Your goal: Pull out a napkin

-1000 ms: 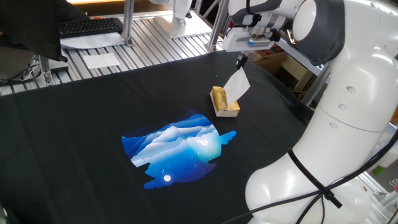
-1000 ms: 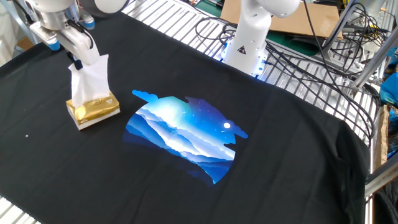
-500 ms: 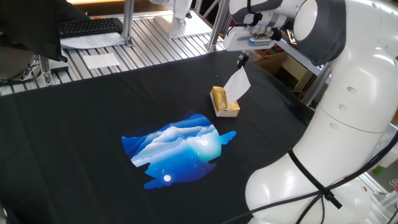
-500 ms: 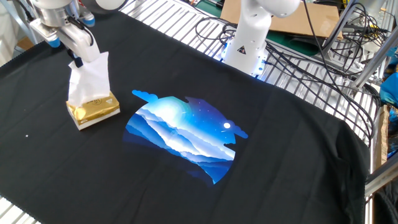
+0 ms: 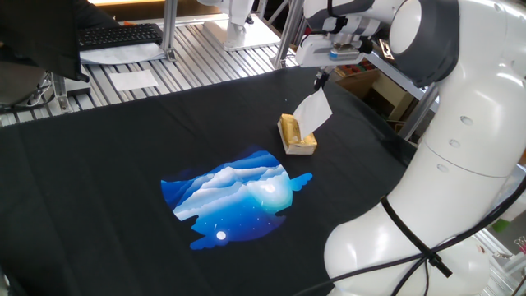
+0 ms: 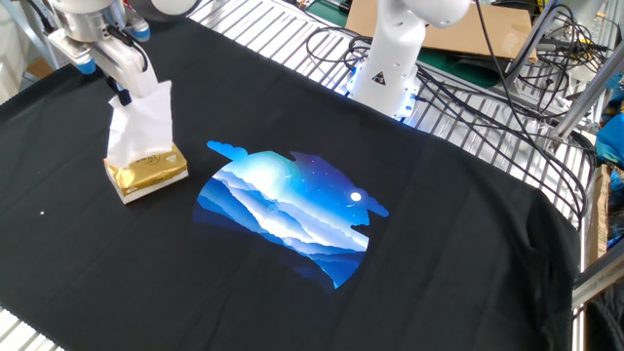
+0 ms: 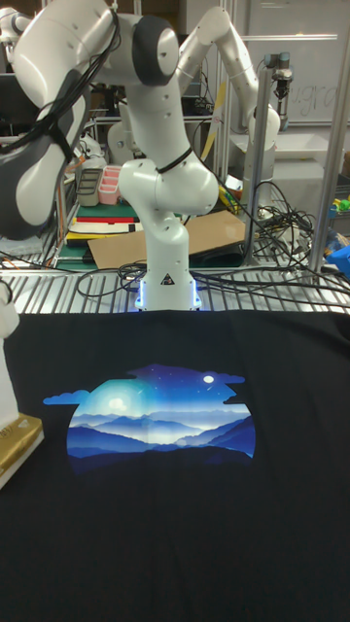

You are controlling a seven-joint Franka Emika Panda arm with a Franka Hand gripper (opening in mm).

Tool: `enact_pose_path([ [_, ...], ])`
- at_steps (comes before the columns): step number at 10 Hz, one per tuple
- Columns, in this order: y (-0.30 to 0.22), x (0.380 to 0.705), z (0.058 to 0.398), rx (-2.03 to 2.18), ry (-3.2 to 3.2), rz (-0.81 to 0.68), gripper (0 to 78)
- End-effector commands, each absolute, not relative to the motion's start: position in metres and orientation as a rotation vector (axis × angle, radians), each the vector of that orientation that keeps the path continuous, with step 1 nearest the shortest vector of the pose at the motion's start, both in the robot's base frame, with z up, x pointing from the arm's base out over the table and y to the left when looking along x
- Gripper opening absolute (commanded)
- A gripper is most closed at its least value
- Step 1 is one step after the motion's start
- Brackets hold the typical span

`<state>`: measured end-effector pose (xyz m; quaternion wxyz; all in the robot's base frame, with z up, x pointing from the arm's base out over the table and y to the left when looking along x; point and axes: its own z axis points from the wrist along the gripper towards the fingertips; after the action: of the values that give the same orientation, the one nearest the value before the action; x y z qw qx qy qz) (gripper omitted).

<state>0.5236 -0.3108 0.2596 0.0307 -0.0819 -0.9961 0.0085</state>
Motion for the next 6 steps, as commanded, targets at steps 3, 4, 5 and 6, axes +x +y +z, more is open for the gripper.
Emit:
enact_pose_path([
  [3, -0.291, 0.513, 0.276, -0.318, -3.062, 0.013, 2.5],
  [4, -0.288, 0.513, 0.275, -0.324, -3.060, 0.008, 2.5],
  [5, -0.282, 0.514, 0.272, -0.341, -3.057, -0.003, 2.5],
  [6, -0.278, 0.514, 0.268, -0.348, -3.058, -0.006, 2.5],
])
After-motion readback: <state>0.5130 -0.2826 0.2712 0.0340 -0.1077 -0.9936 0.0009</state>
